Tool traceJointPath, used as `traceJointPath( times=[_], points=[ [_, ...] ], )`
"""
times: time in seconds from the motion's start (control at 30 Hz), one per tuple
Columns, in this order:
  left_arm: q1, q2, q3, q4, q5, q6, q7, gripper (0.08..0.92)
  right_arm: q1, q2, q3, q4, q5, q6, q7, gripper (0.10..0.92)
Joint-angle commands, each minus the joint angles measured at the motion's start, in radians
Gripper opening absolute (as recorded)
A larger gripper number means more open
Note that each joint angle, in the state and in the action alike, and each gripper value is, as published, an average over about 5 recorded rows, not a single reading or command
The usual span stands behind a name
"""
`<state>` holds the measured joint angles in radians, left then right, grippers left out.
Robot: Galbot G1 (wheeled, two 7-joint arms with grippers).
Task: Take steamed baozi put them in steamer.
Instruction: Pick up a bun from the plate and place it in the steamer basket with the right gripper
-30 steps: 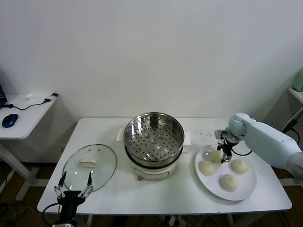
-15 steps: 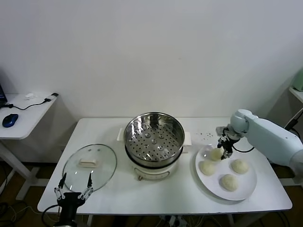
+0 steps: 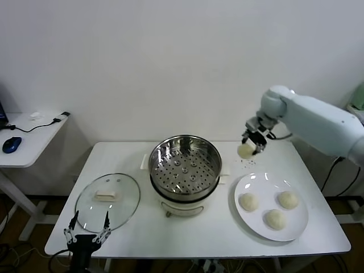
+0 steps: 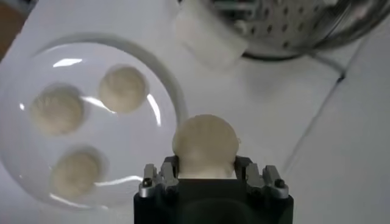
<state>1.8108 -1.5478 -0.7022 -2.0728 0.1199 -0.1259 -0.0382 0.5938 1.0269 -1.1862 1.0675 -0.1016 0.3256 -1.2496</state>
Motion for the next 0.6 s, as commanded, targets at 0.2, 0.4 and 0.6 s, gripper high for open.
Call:
traceJointPath(
  times=[0.2,0.4,0.6],
  points=[
    [0.001,0.005,-0.003,0.005,-0.001,0.007,0.001,0.823,0.05,0.35,0.046,0.033,-0.281,0.343,0.042,0.594],
    [0.0,0.014,-0.003,0.004,-0.002,0.012,0.002,0.823,-0.118,0.427,0.101,-0.066,-0.482,0.412,0.098,0.594],
    [0.001,0.013,-0.001,0.006,-0.005,0.011,0.001,0.823,-0.219,0.458,0.133,-0.148,-0.597,0.439,0.125,0.594]
  ],
)
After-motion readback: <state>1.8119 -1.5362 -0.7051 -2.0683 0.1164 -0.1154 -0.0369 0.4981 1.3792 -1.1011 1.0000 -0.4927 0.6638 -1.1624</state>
